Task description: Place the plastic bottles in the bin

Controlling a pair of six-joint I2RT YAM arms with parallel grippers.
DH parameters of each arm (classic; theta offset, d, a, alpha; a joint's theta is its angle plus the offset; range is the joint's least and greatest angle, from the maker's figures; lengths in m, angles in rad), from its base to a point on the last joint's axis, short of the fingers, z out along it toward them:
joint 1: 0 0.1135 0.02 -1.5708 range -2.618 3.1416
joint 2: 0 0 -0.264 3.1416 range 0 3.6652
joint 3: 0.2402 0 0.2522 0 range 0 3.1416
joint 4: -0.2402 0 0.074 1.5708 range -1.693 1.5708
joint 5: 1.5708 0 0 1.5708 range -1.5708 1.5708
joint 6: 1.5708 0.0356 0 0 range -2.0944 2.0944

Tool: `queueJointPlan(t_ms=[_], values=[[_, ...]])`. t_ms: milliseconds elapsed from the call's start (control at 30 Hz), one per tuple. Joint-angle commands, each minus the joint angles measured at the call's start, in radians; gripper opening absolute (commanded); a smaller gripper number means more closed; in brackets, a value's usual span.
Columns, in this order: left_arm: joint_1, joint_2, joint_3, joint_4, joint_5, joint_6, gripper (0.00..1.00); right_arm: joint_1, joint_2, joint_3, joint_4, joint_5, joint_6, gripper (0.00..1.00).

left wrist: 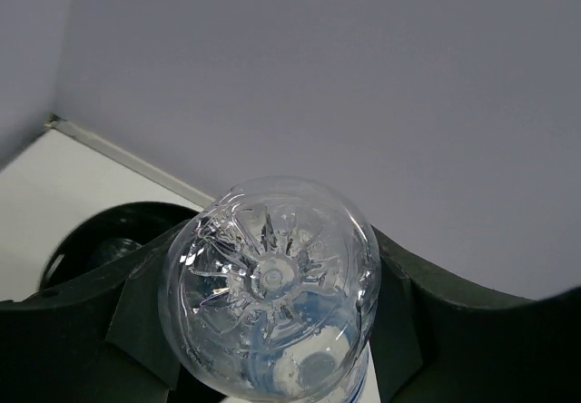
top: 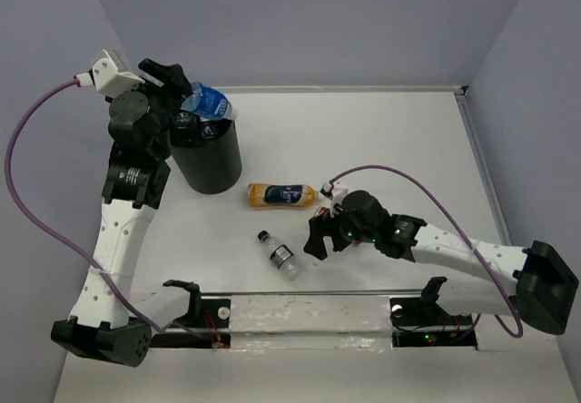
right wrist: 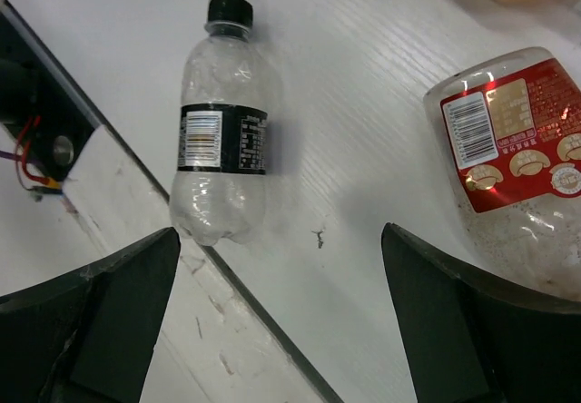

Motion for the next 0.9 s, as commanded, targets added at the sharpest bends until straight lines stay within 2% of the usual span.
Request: queueJointPlan(t_ms=[0, 200, 367, 500, 567, 600, 667, 700, 733, 767, 833, 867], values=[[0.082, 0.067, 0.041, 0.045, -0.176, 0.068, 0.50, 0.042, 0.095, 0.066, 0.062, 0.067, -0.036, 0.99], [0.102, 0.144, 0.015, 0.150, -0.355, 0.184, 0.51, 0.117, 0.262, 0.130, 0.070, 0.140, -0.037, 1.00], [0.102, 0.185, -0.055, 0.245, -0.374, 0.236, 0.55, 0.176, 0.413, 0.201, 0.071, 0.147, -0.022, 1.00], [0.102, 0.191, -0.138, 0.313, -0.366, 0.238, 0.57, 0.214, 0.468, 0.230, 0.079, 0.199, -0.008, 1.00], [0.102, 0.190, -0.183, 0.345, -0.354, 0.244, 0.62, 0.234, 0.506, 0.251, 0.082, 0.206, 0.000, 0.99], [0.102, 0.191, -0.195, 0.348, -0.351, 0.247, 0.69, 0.234, 0.519, 0.259, 0.082, 0.213, 0.000, 0.97], [0.102, 0.190, -0.223, 0.355, -0.352, 0.255, 0.77, 0.243, 0.546, 0.277, 0.082, 0.219, 0.003, 0.91], [0.102, 0.187, -0.230, 0.356, -0.349, 0.253, 0.90, 0.243, 0.552, 0.280, 0.082, 0.222, 0.007, 0.88], [0.102, 0.179, -0.234, 0.350, -0.342, 0.253, 0.94, 0.254, 0.557, 0.285, 0.079, 0.226, 0.009, 0.85], [0.102, 0.171, -0.234, 0.345, -0.334, 0.247, 0.99, 0.254, 0.557, 0.287, 0.080, 0.237, 0.009, 0.77], [0.102, 0.144, -0.215, 0.309, -0.299, 0.230, 0.99, 0.265, 0.536, 0.287, 0.074, 0.243, 0.014, 0.69], [0.102, 0.133, -0.205, 0.292, -0.262, 0.217, 0.99, 0.265, 0.522, 0.284, 0.073, 0.252, 0.017, 0.62]])
